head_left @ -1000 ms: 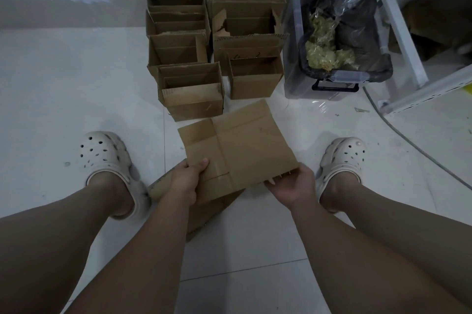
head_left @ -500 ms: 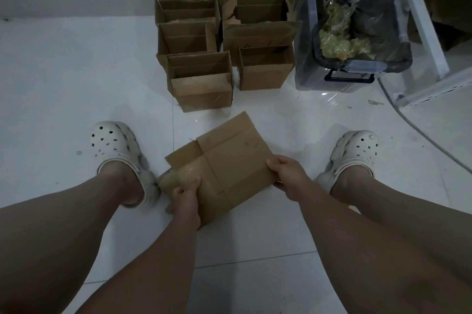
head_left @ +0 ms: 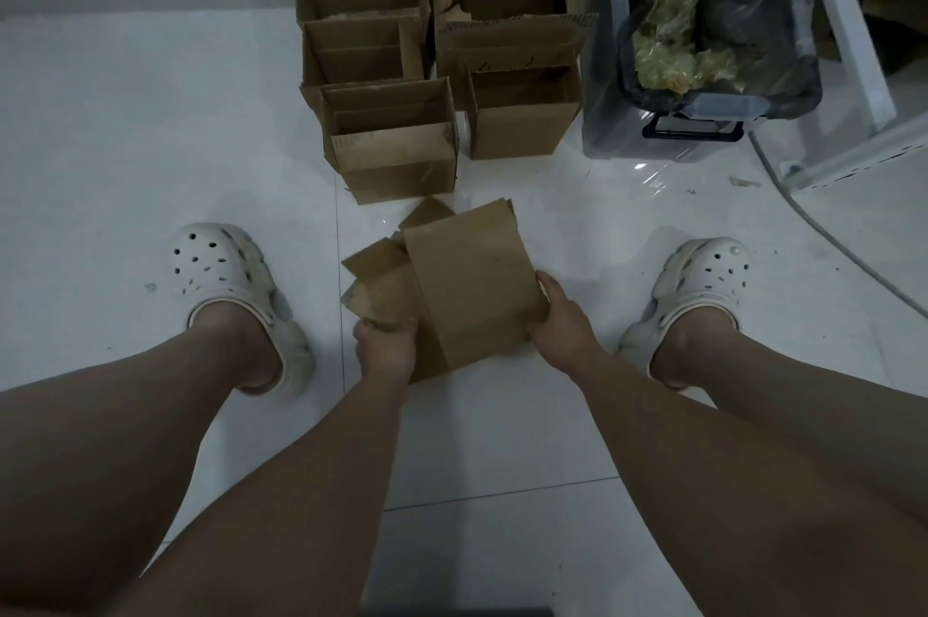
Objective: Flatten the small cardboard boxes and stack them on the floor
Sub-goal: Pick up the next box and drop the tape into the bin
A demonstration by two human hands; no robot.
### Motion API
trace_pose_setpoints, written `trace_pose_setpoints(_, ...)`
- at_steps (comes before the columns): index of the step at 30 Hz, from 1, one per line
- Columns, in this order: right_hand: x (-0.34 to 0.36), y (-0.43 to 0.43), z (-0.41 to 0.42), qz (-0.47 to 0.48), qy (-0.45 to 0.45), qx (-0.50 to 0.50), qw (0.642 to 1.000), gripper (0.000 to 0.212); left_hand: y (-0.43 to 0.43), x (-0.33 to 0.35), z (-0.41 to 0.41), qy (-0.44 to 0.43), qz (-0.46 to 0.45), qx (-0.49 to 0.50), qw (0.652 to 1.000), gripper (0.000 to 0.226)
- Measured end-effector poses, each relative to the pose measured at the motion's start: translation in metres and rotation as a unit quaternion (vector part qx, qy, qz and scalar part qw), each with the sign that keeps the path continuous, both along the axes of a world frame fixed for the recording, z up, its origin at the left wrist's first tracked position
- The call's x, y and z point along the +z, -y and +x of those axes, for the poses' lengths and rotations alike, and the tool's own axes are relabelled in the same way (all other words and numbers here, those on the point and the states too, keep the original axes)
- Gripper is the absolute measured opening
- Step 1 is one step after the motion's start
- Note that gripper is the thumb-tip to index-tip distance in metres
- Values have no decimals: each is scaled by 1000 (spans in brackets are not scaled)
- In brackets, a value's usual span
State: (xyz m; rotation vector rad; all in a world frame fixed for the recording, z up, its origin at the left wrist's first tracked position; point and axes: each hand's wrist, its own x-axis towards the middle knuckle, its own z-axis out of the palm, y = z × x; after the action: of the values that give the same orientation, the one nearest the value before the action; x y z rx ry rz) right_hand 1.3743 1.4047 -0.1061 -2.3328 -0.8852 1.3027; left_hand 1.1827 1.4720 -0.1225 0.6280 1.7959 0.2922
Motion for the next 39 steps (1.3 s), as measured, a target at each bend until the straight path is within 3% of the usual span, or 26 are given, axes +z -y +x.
trace_pose_setpoints(3, -2, -4, -1, 17, 15, -21, 1000, 79, -7, 3, 5, -83, 6, -12, 996, 75)
trace_pose_setpoints(6, -1, -10, 1, 31, 31, -42, 998, 64, -8, 1, 9, -74, 13, -29, 997, 86)
trace_pose_setpoints(8, 4, -17, 1, 45, -68, -133, 988, 42, -5, -1, 9, -63, -5, -19, 998, 90)
trace_pose_setpoints(10, 10, -23, 3, 47, -191, -212, 957, 33, -1, -3, 7, -66, -24, -2, 998, 93)
trace_pose_setpoints(15, 20, -39, 10, 44, -224, -140, 963, 35, 9, -2, -6, -11, -78, 194, 978, 90)
trace_pose_setpoints(19, 21, -56, 5, 105, -175, -176, 963, 46, 23, 2, 0, 120, -142, 286, 940, 59)
trace_pose_setpoints(22, 18, -61, 0, 106, -229, -261, 932, 77, 24, 9, 11, 178, -148, 318, 919, 46)
trace_pose_setpoints(25, 14, -55, -9, 75, -164, -146, 973, 94, 17, 11, 16, 231, -156, 322, 905, 38)
trace_pose_setpoints(28, 8, -42, -19, 69, -13, 67, 995, 89, 11, 8, 15, 177, -163, 268, 933, 44)
trace_pose_setpoints(31, -1, -28, -29, -13, 51, 261, 964, 77, 5, -1, 11, 57, -130, 202, 969, 67)
trace_pose_setpoints(34, -4, -20, -39, -65, 73, 378, 920, 74, -2, 1, 4, -41, -110, 168, 979, 87)
trace_pose_setpoints(37, -2, -19, -46, -93, 30, 395, 914, 78, -3, 5, -5, -191, 31, 47, 980, 83)
trace_pose_setpoints(39, -2, -20, -48, -105, 26, 391, 914, 80, 1, 7, -8, -282, 208, -127, 928, 65)
